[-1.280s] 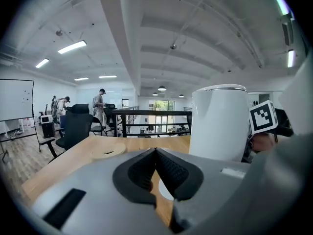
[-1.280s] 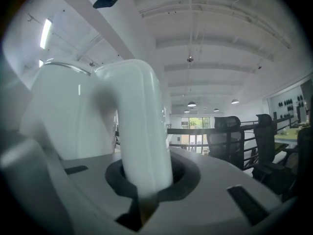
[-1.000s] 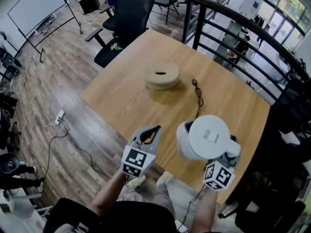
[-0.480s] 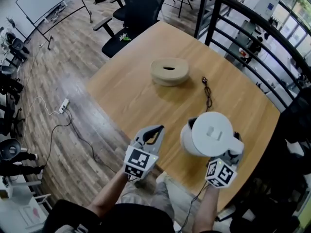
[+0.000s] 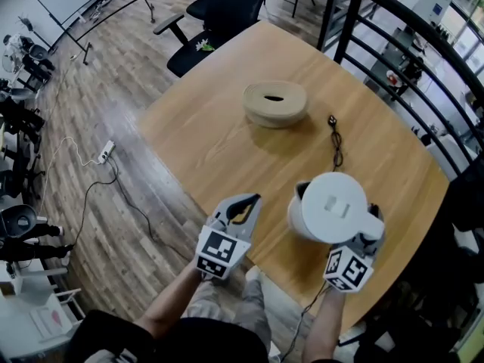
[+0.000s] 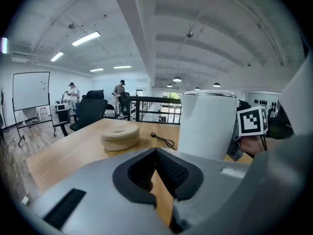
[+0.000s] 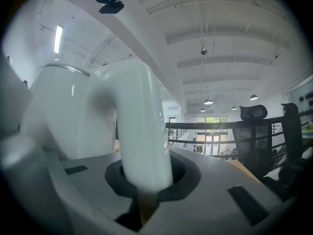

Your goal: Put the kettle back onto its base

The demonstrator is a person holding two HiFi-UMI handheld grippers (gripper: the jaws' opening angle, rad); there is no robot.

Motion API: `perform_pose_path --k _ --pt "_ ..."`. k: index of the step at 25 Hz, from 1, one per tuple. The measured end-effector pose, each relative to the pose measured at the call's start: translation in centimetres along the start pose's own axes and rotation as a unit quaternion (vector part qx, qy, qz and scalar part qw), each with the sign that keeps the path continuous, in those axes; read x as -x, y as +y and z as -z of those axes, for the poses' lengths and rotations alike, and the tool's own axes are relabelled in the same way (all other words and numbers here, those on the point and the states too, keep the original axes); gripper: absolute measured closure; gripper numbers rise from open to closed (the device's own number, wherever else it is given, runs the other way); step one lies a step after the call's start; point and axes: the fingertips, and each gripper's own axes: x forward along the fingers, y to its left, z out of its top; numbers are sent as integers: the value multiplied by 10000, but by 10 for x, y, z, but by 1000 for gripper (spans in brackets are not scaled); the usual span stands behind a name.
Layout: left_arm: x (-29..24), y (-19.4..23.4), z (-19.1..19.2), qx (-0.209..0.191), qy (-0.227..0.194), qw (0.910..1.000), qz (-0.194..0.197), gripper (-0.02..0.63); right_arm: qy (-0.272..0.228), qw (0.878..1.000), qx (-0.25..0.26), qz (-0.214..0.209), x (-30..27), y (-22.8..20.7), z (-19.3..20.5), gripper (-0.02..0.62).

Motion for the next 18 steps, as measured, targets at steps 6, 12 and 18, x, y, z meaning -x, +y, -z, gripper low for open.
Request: perform_pose_path --k 6,12,18 --pt "-8 3 11 46 56 10000 -31 609 51 10000 -22 -49 -8 4 16 563" --pt "-13 3 19 97 98 9999 -48 609 21 9999 -34 -126 -15 7 24 563" --pt "-17 1 25 119 134 9998 -63 609 44 9997 -174 -143 -16 5 33 560"
